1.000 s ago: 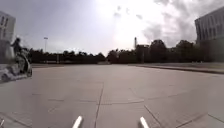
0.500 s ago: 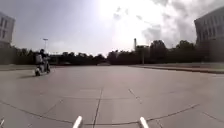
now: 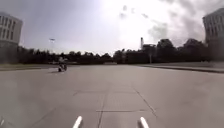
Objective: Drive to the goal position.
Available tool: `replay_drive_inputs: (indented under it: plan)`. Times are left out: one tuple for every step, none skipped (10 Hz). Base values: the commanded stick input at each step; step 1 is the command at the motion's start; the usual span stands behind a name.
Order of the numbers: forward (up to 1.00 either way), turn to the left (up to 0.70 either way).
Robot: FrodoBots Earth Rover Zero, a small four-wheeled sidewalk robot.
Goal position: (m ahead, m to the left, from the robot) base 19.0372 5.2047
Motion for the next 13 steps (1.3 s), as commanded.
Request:
replay_drive_inputs:
  plan:
    - [0.99,-0.01]
    - [0.99,-0.01]
    - [0.98,-0.01]
    - [0.98,-0.01]
    - [0.99,-0.01]
    - [0.99,-0.01]
    - [0.99,-0.01]
    - [0.99,-0.01]
    - [0.99,-0.01]
    - [0.99,-0.01]
    - [0.99,-0.01]
    - [0.99,-0.01]
    - [0.99,-0.01]
